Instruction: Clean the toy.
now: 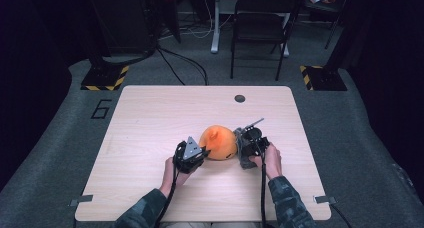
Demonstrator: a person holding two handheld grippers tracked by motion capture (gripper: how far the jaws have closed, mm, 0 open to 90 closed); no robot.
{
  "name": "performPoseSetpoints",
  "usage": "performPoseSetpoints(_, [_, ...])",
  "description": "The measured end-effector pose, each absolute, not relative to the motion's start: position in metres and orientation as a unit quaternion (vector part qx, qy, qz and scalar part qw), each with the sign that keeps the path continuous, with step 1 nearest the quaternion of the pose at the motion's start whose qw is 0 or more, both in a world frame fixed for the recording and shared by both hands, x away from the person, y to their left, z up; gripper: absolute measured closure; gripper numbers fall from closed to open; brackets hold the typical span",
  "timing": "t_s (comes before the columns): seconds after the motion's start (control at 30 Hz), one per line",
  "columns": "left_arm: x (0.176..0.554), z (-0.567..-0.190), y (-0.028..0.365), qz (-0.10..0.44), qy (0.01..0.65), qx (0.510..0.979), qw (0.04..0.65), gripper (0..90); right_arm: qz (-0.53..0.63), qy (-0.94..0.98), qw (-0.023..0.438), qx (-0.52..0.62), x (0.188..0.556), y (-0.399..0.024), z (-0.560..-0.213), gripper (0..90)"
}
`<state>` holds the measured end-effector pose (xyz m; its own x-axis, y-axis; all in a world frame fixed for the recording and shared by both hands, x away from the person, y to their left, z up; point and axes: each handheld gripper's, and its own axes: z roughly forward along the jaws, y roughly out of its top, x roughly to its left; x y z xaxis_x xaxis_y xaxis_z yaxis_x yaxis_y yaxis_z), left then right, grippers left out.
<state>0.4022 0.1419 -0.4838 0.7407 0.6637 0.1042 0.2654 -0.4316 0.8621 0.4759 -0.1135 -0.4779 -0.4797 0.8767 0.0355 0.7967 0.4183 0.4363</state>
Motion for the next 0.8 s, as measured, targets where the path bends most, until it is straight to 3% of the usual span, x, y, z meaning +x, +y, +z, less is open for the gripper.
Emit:
performPoseSetpoints(0.17, [0.403,-0.484,0.142,0.221,0.284,0.815,0.454,79.4,0.272,0.817,0.144,0.487,0.465,-0.116,-0.432,71.8])
performPoseSetpoints(0.23, [0.403,-0.484,0.142,0.22,0.284,0.815,0.454,79.0,0.313,0.814,0.14,0.468,0.459,-0.11,-0.419,71.8])
performPoseSetpoints(0.33, [0.402,-0.485,0.142,0.221,0.283,0.818,0.45,77.1,0.292,0.833,0.146,0.446,0.455,-0.091,-0.425,72.0])
performPoseSetpoints(0.4, [0.404,-0.485,0.143,0.22,0.284,0.817,0.451,69.3,0.285,0.834,0.166,0.442,0.455,-0.084,-0.436,72.6])
performPoseSetpoints(0.47, [0.404,-0.485,0.145,0.22,0.286,0.815,0.453,59.7,0.297,0.829,0.161,0.446,0.457,-0.087,-0.441,72.8])
performPoseSetpoints(0.57, [0.406,-0.484,0.146,0.231,0.281,0.82,0.441,52.1,0.295,0.829,0.15,0.451,0.459,-0.091,-0.443,72.9])
performPoseSetpoints(0.8, [0.408,-0.488,0.15,0.249,0.294,0.821,0.423,47.9,0.292,0.83,0.145,0.453,0.461,-0.095,-0.448,72.8])
